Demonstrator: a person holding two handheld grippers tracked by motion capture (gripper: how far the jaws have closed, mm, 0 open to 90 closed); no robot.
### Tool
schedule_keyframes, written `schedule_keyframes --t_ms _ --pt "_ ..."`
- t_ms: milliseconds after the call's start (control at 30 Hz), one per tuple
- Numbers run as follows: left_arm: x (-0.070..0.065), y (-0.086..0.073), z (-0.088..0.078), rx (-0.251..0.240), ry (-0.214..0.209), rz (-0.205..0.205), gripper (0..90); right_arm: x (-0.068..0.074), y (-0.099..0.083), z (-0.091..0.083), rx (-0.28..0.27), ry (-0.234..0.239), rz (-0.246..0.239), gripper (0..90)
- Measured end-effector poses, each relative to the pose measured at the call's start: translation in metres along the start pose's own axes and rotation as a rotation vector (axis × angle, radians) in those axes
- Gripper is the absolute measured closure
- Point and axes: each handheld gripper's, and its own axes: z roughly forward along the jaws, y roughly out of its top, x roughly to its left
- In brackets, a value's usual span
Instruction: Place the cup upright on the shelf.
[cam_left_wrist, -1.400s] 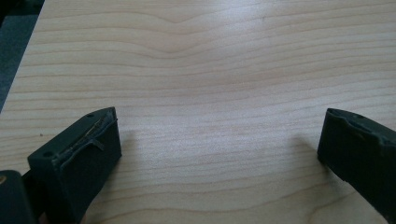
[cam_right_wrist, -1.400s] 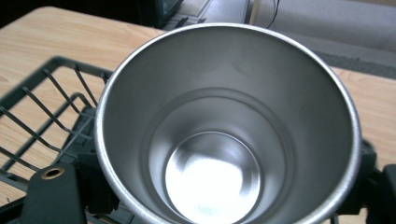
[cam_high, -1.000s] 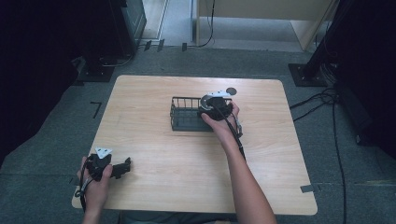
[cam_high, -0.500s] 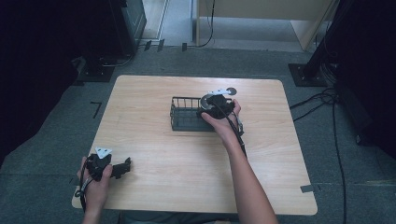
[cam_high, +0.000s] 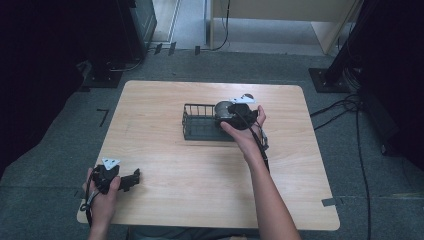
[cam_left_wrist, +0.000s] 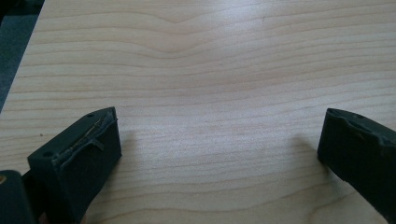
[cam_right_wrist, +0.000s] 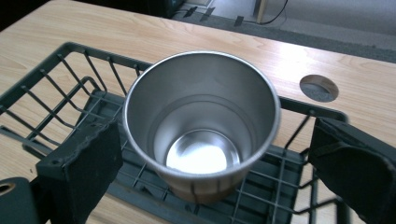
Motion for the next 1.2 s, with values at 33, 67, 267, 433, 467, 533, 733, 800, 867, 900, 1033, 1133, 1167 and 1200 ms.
schedule_keyframes --t_ms 33,67,267,433,467,533,733,800,867,900,1033,1133,1167,1200 --pt "0.0 0.0 0.0 0.0 0.0 0.0 0.0 -0.001 -0.001 -0.003 -0.005 0.002 0.0 2.5" --pt "0.0 0.0 0.0 0.0 0.0 0.001 0.0 -0.002 -0.002 -0.006 -0.009 0.002 0.0 2.5" --pt "0.0 0.0 0.0 0.0 0.0 0.0 0.0 -0.01 -0.01 -0.024 -0.035 -0.014 0.012 2.5" --pt "0.0 0.0 0.0 0.0 0.0 0.0 0.0 -0.02 -0.018 -0.043 -0.067 -0.021 0.025 2.5" --pt "0.0 0.0 0.0 0.0 0.0 0.0 0.0 -0.02 -0.018 -0.043 -0.067 -0.021 0.025 2.5" --pt "0.0 0.0 0.0 0.0 0.0 0.001 0.0 -0.023 -0.021 -0.049 -0.072 -0.025 0.027 2.5" --pt "0.0 0.0 0.0 0.0 0.0 -0.001 0.0 -0.032 -0.03 -0.064 -0.084 -0.041 0.028 2.6" --pt "0.0 0.0 0.0 0.0 0.0 -0.001 0.0 -0.035 -0.034 -0.067 -0.086 -0.049 0.034 2.6" --pt "0.0 0.0 0.0 0.0 0.0 0.0 0.0 -0.038 -0.037 -0.071 -0.088 -0.052 0.036 2.6" --pt "0.0 0.0 0.0 0.0 0.0 0.0 0.0 -0.04 -0.039 -0.073 -0.088 -0.054 0.041 2.6" --pt "0.0 0.0 0.0 0.0 0.0 0.0 0.0 -0.046 -0.046 -0.079 -0.089 -0.069 0.047 2.8" --pt "0.0 0.0 0.0 0.0 0.0 0.001 0.0 -0.053 -0.052 -0.083 -0.091 -0.083 0.058 3.0" --pt "0.0 0.0 0.0 0.0 0.0 0.001 0.0 -0.055 -0.055 -0.084 -0.089 -0.087 0.063 3.1" --pt "0.0 0.0 0.0 0.0 0.0 0.0 0.0 -0.057 -0.057 -0.085 -0.089 -0.089 0.067 3.2"
